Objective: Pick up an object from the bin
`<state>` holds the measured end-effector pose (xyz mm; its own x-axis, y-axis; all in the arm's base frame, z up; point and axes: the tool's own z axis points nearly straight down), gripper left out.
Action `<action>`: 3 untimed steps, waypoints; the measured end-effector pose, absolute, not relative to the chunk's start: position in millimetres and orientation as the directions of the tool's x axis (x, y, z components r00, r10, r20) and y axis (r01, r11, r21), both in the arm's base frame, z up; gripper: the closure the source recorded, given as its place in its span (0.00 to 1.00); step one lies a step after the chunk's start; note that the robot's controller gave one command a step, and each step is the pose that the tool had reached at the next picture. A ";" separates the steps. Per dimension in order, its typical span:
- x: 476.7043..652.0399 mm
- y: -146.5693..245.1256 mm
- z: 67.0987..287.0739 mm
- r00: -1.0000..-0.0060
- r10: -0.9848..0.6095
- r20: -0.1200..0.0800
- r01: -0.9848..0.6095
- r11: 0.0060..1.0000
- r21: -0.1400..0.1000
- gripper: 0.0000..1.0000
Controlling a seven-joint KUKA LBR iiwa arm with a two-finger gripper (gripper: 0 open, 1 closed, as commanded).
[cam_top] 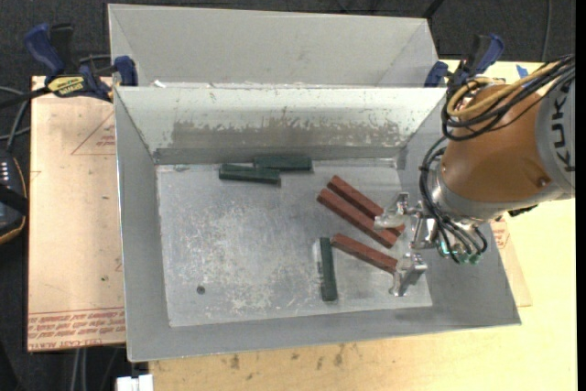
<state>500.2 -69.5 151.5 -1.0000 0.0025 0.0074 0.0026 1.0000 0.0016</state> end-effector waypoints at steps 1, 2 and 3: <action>502.2 -69.3 155.2 -1.000 0.000 0.000 0.000 1.000 0.001 0.00; 523.4 -85.6 83.3 -0.998 0.062 -0.017 0.062 0.998 0.001 1.00; 522.0 -85.8 82.1 -0.998 0.062 -0.013 0.062 0.998 0.000 1.00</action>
Offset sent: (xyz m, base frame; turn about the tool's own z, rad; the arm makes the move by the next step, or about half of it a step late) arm 0.0179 -0.0171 -0.0722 0.0606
